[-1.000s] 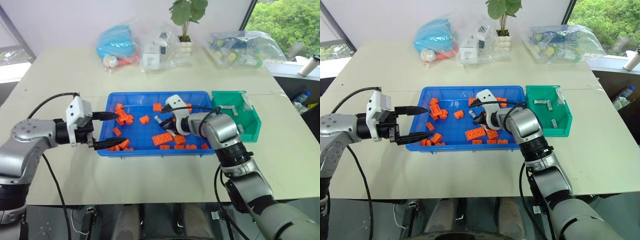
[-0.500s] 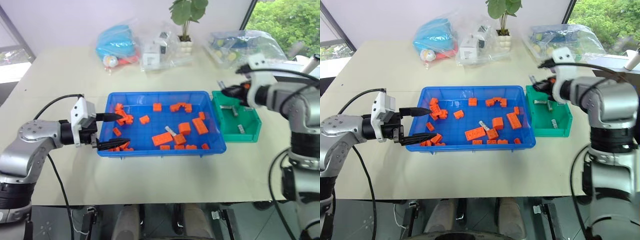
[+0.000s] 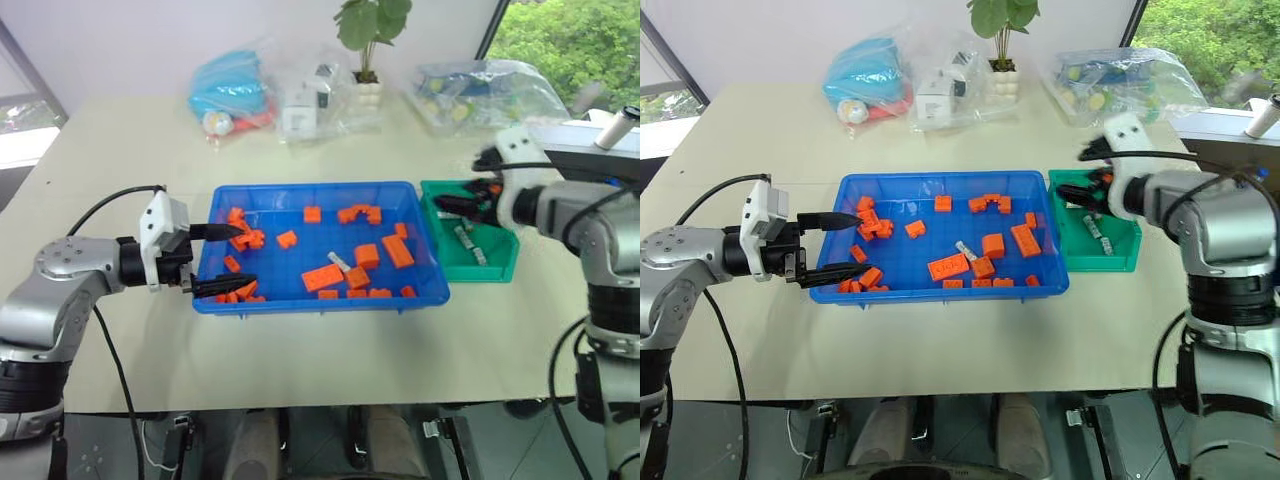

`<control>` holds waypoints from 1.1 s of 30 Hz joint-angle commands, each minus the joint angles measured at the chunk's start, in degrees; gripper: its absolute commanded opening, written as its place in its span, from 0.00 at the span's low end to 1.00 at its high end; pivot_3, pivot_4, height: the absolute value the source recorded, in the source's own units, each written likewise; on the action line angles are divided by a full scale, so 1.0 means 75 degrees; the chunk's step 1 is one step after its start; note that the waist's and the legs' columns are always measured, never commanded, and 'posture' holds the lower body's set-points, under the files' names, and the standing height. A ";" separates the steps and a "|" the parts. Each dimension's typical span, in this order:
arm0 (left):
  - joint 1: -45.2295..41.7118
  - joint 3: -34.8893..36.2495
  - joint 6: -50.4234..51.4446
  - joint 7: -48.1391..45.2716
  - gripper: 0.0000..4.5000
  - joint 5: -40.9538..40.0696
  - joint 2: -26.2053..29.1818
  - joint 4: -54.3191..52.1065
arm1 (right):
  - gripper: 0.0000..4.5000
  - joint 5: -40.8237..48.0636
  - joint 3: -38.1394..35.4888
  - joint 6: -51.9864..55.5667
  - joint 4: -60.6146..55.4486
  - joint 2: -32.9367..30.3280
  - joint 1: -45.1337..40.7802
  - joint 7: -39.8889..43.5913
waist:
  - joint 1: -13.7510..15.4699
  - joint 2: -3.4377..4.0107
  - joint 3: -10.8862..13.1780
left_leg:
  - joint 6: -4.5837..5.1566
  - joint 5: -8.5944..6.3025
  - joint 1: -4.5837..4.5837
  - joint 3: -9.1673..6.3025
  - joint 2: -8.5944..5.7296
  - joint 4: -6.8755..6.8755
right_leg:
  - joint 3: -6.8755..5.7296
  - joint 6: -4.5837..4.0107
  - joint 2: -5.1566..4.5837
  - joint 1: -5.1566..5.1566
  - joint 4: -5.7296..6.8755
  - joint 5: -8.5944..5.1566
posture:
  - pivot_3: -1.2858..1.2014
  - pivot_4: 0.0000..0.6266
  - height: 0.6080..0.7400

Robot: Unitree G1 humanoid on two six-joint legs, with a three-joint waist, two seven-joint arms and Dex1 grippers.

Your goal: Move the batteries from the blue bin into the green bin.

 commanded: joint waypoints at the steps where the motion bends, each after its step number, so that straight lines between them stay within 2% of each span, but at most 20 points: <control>1: -0.0097 0.0034 -0.0082 0.0019 1.00 0.0017 0.0038 -0.0143 | 0.77 -0.0004 0.0967 -0.0184 -0.0426 0.0469 -0.0223 0.0108 | 0.0034 0.0000 0.0000 | 0.0000 0.0000 -0.0001 -0.0003 0.0000 -0.0001 | -0.0001 0.0000 0.0001 0.0001 0.0001 0.0000 | 0.52 0.24 0.97; 7: -0.0033 0.0085 -0.0023 0.0133 1.00 -0.0052 0.0048 -0.0337 | 0.77 -0.0636 0.2591 -0.0844 0.0045 0.1193 -0.0195 0.0099 | 0.0084 -0.0004 -0.0001 | 0.0000 0.0000 -0.0018 -0.0001 -0.0013 0.0015 | -0.0002 0.0000 -0.0019 0.0002 -0.0004 0.0000 | 0.52 0.24 0.97; 11: 0.0138 0.0258 0.0022 0.0212 1.00 -0.0125 0.0122 -0.0456 | 0.77 -0.1061 0.3040 -0.1397 0.0665 0.1353 -0.0193 0.0177 | 0.0074 -0.0004 -0.0001 | 0.0000 0.0000 -0.0015 0.0000 -0.0015 0.0021 | -0.0002 -0.0001 -0.0019 0.0006 -0.0004 0.0000 | 0.52 0.24 0.97; 18: 0.0360 0.0416 0.0097 0.0303 1.00 -0.0186 0.0156 -0.0657 | 0.77 -0.1625 0.3359 -0.2063 0.1300 0.1442 -0.0070 0.0348 | 0.0058 -0.0004 -0.0001 | 0.0000 0.0000 -0.0011 0.0001 -0.0013 0.0015 | -0.0003 0.0002 -0.0015 0.0004 -0.0001 0.0001 | 0.52 0.24 0.97; 32: 0.0092 0.0274 0.0093 0.0267 1.00 -0.0166 0.0142 -0.0482 | 0.77 -0.1967 0.3368 -0.2053 0.1099 0.1580 0.0345 0.0547 | 0.0067 -0.0004 -0.0001 | 0.0000 0.0000 -0.0010 0.0002 -0.0013 0.0015 | -0.0003 0.0002 -0.0015 0.0005 0.0000 0.0001 | 0.52 0.24 0.97; 33: 0.0054 0.0247 0.0098 0.0271 1.00 -0.0164 0.0129 -0.0471 | 0.72 -0.1987 0.3376 -0.2082 0.1108 0.1570 0.0397 0.0553 | 0.0067 -0.0004 -0.0001 | 0.0000 0.0000 -0.0010 0.0002 -0.0013 0.0015 | -0.0003 0.0002 -0.0015 0.0006 0.0000 0.0001 | 0.52 0.24 0.97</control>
